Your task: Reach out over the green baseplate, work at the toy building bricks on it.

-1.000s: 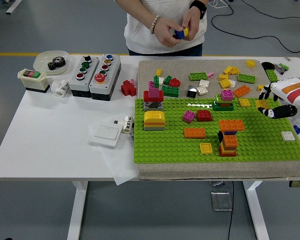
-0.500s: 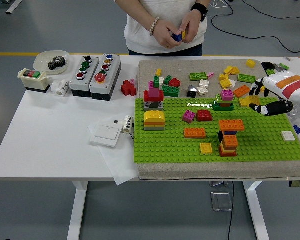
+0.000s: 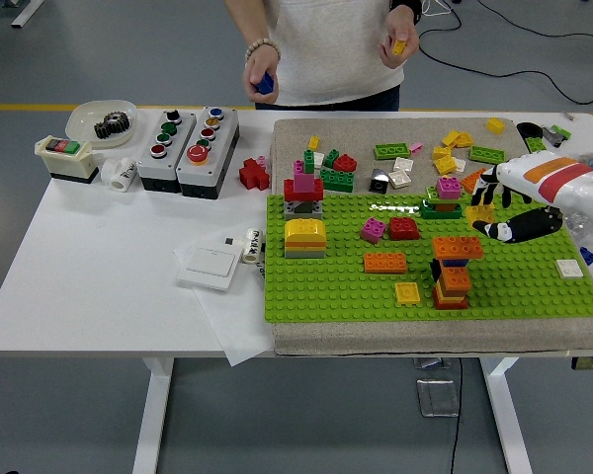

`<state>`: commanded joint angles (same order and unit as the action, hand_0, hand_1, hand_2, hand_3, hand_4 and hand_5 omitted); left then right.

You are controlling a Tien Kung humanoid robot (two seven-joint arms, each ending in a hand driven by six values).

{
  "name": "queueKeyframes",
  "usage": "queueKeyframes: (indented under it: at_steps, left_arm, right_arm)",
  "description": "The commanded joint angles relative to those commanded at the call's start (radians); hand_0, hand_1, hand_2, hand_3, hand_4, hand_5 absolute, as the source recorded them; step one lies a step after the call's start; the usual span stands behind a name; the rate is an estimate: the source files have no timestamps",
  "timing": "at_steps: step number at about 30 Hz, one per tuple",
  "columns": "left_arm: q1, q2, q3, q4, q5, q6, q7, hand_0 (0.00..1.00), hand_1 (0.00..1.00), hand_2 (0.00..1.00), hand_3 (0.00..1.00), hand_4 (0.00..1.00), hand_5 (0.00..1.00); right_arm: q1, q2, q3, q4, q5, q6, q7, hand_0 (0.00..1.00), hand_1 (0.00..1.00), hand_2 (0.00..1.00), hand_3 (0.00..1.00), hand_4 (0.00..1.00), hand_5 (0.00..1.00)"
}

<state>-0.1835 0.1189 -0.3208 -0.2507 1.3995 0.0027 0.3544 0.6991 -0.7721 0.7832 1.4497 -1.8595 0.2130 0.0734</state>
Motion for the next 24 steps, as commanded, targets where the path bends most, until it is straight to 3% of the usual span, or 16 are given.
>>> queueKeyframes:
  at_steps: [24]
  left_arm:
    - [-0.003, 0.001, 0.003, 0.000, 0.001, -0.002, 0.001, 0.551, 0.621, 0.683, 0.612, 0.648, 0.726]
  right_arm:
    - [0.025, 0.034, -0.059, -0.002, 0.058, 0.018, -0.049, 0.316, 0.463, 0.567, 0.575, 0.721, 0.408]
